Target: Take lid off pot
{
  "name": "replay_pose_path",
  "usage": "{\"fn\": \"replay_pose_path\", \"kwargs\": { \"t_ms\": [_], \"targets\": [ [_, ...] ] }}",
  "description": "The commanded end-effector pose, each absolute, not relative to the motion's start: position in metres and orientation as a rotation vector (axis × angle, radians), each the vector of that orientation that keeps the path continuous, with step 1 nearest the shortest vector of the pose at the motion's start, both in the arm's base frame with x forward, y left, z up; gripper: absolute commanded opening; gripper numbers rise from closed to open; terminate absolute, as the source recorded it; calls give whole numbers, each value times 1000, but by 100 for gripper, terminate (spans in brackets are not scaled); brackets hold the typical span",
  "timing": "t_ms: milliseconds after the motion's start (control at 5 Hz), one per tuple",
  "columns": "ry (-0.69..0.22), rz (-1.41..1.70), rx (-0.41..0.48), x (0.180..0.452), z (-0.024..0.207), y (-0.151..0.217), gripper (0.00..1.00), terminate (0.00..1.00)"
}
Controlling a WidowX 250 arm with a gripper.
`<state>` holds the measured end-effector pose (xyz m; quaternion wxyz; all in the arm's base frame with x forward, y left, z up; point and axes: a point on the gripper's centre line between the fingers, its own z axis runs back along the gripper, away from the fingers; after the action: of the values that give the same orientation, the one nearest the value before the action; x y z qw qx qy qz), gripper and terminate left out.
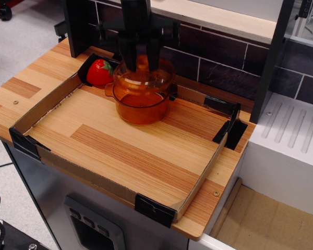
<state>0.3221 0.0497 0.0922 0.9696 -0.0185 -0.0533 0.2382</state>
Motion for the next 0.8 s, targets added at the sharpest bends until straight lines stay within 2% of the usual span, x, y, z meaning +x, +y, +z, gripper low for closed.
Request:
{"fn": "replay_pose_path", "kwargs": {
  "t_ms": [0,600],
  "targets": [
    [-183,393,-39,304,117,39,0,0],
    [-151,268,0,262,79,21,0,0]
  ]
}}
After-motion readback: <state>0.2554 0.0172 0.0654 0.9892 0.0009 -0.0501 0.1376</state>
